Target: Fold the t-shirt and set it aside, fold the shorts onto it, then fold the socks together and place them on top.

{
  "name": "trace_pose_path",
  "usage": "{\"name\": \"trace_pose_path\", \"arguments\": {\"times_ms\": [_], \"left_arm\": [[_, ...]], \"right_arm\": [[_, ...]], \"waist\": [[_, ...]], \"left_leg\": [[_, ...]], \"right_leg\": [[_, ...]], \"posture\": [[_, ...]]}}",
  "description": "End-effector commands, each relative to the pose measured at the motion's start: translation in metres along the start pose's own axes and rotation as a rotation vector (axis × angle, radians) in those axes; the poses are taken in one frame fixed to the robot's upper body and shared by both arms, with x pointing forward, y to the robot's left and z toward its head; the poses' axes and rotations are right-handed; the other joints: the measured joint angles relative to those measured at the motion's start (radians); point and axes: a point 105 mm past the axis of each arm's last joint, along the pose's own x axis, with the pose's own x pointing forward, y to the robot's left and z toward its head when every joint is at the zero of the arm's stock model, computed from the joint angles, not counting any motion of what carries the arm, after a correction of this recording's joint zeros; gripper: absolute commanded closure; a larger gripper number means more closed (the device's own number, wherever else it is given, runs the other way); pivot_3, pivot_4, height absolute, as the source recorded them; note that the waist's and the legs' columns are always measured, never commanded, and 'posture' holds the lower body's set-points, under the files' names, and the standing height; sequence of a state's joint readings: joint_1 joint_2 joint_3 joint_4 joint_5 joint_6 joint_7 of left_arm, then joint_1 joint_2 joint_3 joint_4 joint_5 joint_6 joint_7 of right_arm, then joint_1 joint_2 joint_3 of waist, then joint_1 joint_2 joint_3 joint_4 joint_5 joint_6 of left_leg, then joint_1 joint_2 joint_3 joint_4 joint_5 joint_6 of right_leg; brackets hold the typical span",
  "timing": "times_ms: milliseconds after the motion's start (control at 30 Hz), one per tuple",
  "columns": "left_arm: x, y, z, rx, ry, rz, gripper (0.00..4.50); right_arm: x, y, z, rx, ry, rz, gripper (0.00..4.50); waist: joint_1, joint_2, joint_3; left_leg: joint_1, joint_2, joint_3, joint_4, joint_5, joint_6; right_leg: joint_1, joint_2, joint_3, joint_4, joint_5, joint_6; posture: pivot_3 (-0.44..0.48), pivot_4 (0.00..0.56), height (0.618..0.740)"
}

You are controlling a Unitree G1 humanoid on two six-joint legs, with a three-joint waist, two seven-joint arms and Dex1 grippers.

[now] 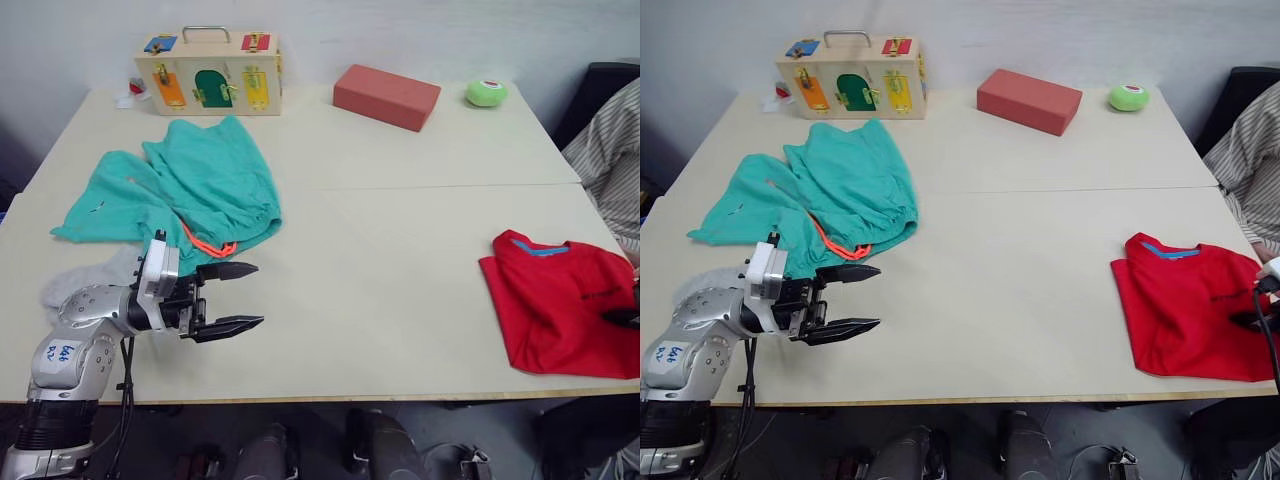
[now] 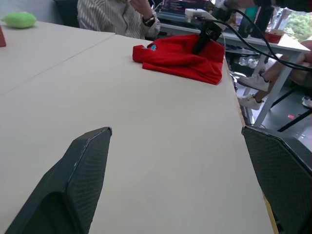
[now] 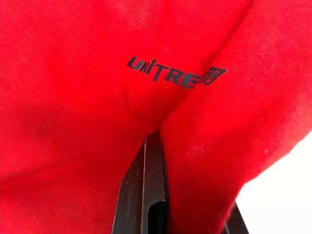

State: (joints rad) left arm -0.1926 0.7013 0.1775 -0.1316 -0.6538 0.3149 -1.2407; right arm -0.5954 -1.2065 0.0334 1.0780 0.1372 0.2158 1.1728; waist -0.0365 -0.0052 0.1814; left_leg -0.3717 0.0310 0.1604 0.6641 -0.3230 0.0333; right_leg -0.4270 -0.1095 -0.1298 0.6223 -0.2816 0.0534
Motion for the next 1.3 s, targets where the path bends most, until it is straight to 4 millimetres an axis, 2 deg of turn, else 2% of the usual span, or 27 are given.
{"name": "trace_pose_path", "arguments": {"times_ms": [33,167,200,267,467,533,567,600,667,700,767,867,933,1033,1067,1133,1200,1300], "left_arm": [[-0.002,-0.002,0.003,0.023,0.01,-0.012,0.0],[-0.007,-0.007,0.003,0.012,0.035,-0.02,0.0],[-0.008,-0.007,0.003,0.01,0.039,-0.019,0.0],[-0.01,-0.006,0.003,0.009,0.046,-0.016,0.0],[-0.024,-0.007,0.0,-0.003,0.077,0.049,0.0],[-0.04,-0.004,-0.001,-0.008,0.093,0.119,0.0],[-0.051,-0.001,-0.003,-0.011,0.11,0.17,0.0],[-0.062,0.001,-0.005,-0.01,0.123,0.229,0.0],[-0.084,0.005,-0.01,-0.023,0.146,0.343,0.0],[-0.101,0.007,-0.017,-0.027,0.176,0.434,0.0],[-0.121,0.006,-0.027,-0.042,0.219,0.536,0.0],[-0.164,-0.008,-0.041,-0.063,0.271,0.725,0.0],[-0.191,-0.021,-0.041,-0.072,0.282,0.851,0.0],[-0.218,-0.033,-0.04,-0.072,0.291,0.99,0.0],[-0.225,-0.036,-0.039,-0.072,0.294,1.028,0.0],[-0.253,-0.066,-0.045,-0.124,0.312,1.164,0.0],[-0.263,-0.083,-0.049,-0.156,0.341,1.205,0.0],[-0.252,-0.07,-0.037,-0.077,0.367,1.135,0.0]], "right_arm": [[0.001,-0.004,0.015,-0.004,-0.072,-0.023,4.48],[0.007,-0.008,0.032,-0.068,-0.15,-0.08,4.48],[0.006,-0.009,0.029,-0.065,-0.142,-0.088,3.91],[0.003,-0.01,0.024,-0.067,-0.124,-0.087,3.37],[-0.038,-0.027,0.015,-0.079,-0.115,-0.137,1.2],[-0.053,-0.028,0.021,-0.182,-0.166,-0.141,0.55],[-0.06,-0.024,0.032,-0.251,-0.249,-0.126,0.21],[-0.067,-0.016,0.044,-0.314,-0.34,-0.091,0.03],[-0.072,0.0,0.056,-0.437,-0.457,-0.03,0.03],[-0.07,0.012,0.062,-0.505,-0.516,0.001,0.03],[-0.067,0.026,0.068,-0.564,-0.593,0.024,0.03],[-0.051,0.084,0.087,-0.607,-0.849,0.159,0.03],[-0.038,0.137,0.086,-0.629,-0.946,0.292,0.03],[-0.028,0.184,0.081,-0.6,-0.985,0.407,0.03],[-0.026,0.193,0.079,-0.595,-0.98,0.427,0.03],[-0.018,0.224,0.078,-0.578,-1.047,0.484,0.03],[-0.015,0.237,0.078,-0.562,-1.087,0.51,0.03],[-0.012,0.249,0.07,-0.567,-1.066,0.565,0.03]], "waist": [[-0.004,0.0,0.0],[-0.002,0.002,0.001],[0.0,0.002,0.001],[0.005,0.003,0.002],[0.01,0.008,0.004],[0.008,0.008,0.004],[0.007,0.008,0.005],[0.004,0.008,0.005],[-0.008,0.008,0.005],[-0.013,0.008,0.005],[-0.019,0.007,0.005],[-0.019,0.002,0.005],[-0.011,0.001,0.005],[0.01,0.003,0.006],[0.018,0.003,0.006],[0.027,0.001,0.004],[0.028,-0.006,0.0],[0.04,-0.008,0.0]], "left_leg": [[0.0,0.0,0.0,0.0,0.0,-0.001],[0.0,0.0,0.0,0.0,0.001,-0.002],[0.0,0.0,0.0,0.0,0.001,-0.002],[0.0,0.0,0.0,0.0,0.001,-0.002],[0.0,-0.001,0.0,0.0,0.001,-0.002],[0.0,-0.001,-0.001,0.0,0.001,-0.002],[0.0,0.0,-0.001,0.0,0.001,-0.002],[0.0,0.0,-0.001,0.0,0.001,-0.002],[0.002,0.001,0.0,0.0,0.001,-0.002],[0.002,0.001,0.0,-0.001,0.0,-0.002],[0.004,0.001,0.0,-0.002,0.0,-0.003],[0.004,0.002,-0.001,-0.003,-0.001,-0.004],[0.003,0.003,-0.002,-0.005,-0.002,-0.005],[0.002,0.003,-0.003,-0.006,-0.004,-0.005],[0.001,0.001,-0.003,-0.006,-0.006,-0.007],[0.002,-0.001,-0.003,-0.005,-0.007,-0.005],[0.003,-0.001,-0.003,-0.005,-0.009,-0.004],[0.002,-0.001,-0.003,-0.004,-0.013,0.0]], "right_leg": [[0.0,0.0,0.0,0.0,0.0,0.0],[-0.001,0.0,0.001,0.001,-0.001,-0.001],[-0.001,0.0,0.001,0.001,-0.001,-0.001],[-0.001,0.0,0.001,0.001,-0.001,-0.001],[-0.001,-0.002,0.001,0.001,-0.001,-0.001],[-0.001,-0.002,0.0,0.001,-0.001,-0.002],[-0.001,-0.001,0.0,0.001,-0.001,-0.002],[-0.001,-0.001,0.0,0.001,-0.001,-0.002],[0.0,0.0,0.001,0.002,-0.001,-0.002],[0.0,0.0,0.001,0.002,-0.001,-0.002],[0.0,0.0,0.001,0.002,-0.001,-0.002],[0.0,0.0,0.001,0.002,-0.001,-0.002],[-0.001,0.0,0.0,0.002,-0.002,-0.003],[-0.002,0.0,0.0,0.002,-0.002,-0.004],[-0.003,-0.002,0.0,0.002,-0.002,-0.004],[-0.001,-0.005,0.0,0.002,-0.002,-0.004],[-0.001,-0.005,0.0,0.0,-0.002,-0.003],[0.0,-0.005,-0.001,-0.002,-0.002,-0.004]], "posture": [[0.0,0.15,0.74],[0.0,0.15,0.74],[0.0,0.15,0.74],[0.0,0.15,0.74],[0.0,0.15,0.74],[0.0,0.15,0.74],[0.0,0.15,0.74],[0.0,0.15,0.74],[0.0,0.15,0.74],[0.0,0.15,0.74],[0.0,0.15,0.74],[0.0,0.15,0.74],[0.0,0.15,0.74],[0.0,0.15,0.74],[0.0,0.15,0.74],[0.0,0.15,0.74],[0.0,0.15,0.74],[0.0,0.15,0.74]]}}
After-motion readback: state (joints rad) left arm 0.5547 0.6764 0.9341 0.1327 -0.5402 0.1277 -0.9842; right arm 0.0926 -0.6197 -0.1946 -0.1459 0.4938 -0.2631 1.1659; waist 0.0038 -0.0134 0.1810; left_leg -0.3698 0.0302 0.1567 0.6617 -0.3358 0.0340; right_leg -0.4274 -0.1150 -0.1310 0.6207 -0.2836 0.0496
